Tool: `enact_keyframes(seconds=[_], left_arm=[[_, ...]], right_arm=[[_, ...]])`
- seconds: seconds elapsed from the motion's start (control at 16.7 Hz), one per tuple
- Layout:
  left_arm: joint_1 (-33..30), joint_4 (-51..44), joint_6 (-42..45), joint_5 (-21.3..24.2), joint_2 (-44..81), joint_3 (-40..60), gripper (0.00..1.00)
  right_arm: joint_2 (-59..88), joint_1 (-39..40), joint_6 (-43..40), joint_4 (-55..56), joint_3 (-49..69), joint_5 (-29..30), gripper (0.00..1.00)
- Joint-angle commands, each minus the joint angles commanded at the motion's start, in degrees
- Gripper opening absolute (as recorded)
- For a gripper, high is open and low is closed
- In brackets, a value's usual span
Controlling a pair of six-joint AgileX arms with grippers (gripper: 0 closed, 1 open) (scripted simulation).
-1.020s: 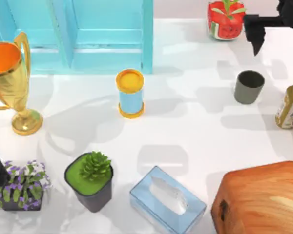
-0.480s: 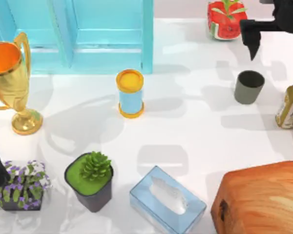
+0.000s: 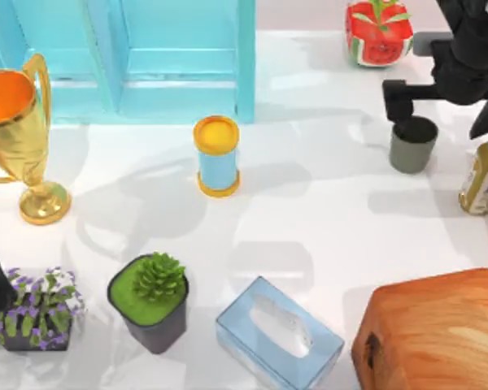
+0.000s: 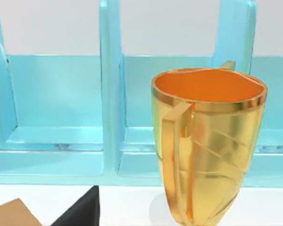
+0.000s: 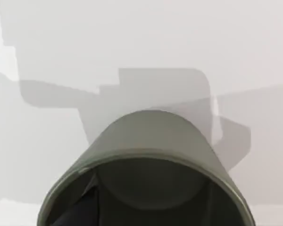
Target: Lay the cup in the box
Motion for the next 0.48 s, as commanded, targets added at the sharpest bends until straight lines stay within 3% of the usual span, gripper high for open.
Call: enact_keyframes(seconds=[0.36,0.48], left_arm=[[0.0,0.0,0.0,0.0,0.0,0.0,1.0],[0.0,0.0,0.0,0.0,0.0,0.0,1.0]], right_arm=[[0.5,0.0,0.0,2.7,-2.5,0.0,1.0],[0.5,0.0,0.0,2.7,-2.5,0.0,0.85]])
